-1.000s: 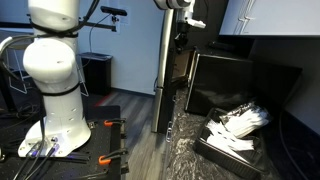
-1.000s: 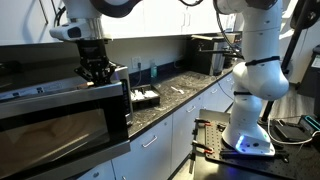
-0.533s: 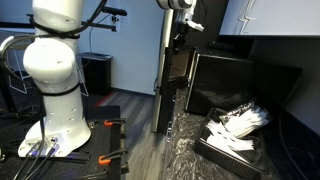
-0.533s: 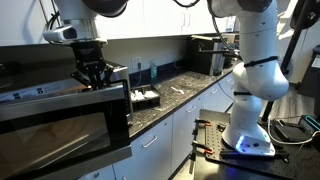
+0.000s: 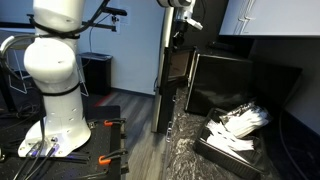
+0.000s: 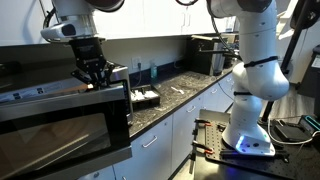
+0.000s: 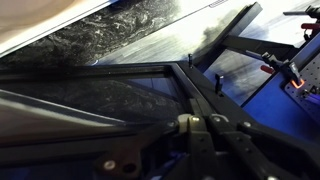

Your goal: Open the microwave door

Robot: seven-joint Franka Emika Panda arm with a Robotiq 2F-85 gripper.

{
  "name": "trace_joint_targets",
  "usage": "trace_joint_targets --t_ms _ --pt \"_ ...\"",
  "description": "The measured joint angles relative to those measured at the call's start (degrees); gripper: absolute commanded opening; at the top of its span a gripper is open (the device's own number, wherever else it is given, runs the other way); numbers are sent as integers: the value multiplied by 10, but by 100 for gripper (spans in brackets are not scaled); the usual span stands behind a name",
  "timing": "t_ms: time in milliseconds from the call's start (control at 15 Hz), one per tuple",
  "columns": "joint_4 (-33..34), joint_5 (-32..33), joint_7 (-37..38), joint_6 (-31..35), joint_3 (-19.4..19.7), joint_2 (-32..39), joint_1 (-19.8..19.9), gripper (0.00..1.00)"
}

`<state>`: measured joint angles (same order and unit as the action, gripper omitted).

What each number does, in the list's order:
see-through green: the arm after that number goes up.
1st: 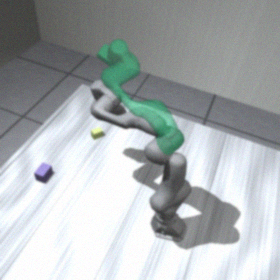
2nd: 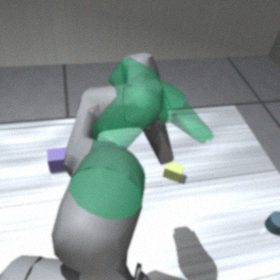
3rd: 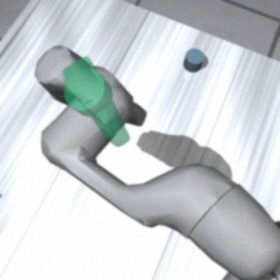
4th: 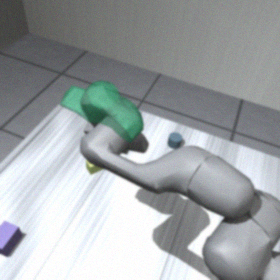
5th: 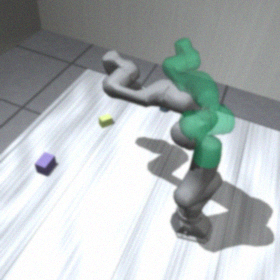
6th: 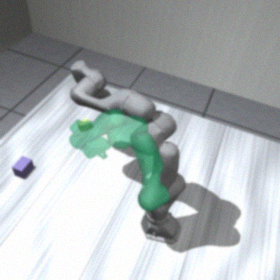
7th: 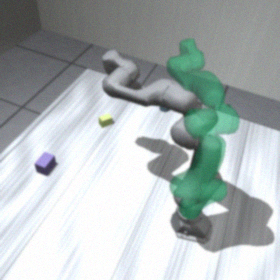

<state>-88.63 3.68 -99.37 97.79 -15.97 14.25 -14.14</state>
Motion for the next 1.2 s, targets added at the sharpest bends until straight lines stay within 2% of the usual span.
trace_joint_targets --t_ms 533,1200 --pt "16 0 -10 7 -9 21 -12 0" --pt "155 1 -76 25 -30 154 -62 0"
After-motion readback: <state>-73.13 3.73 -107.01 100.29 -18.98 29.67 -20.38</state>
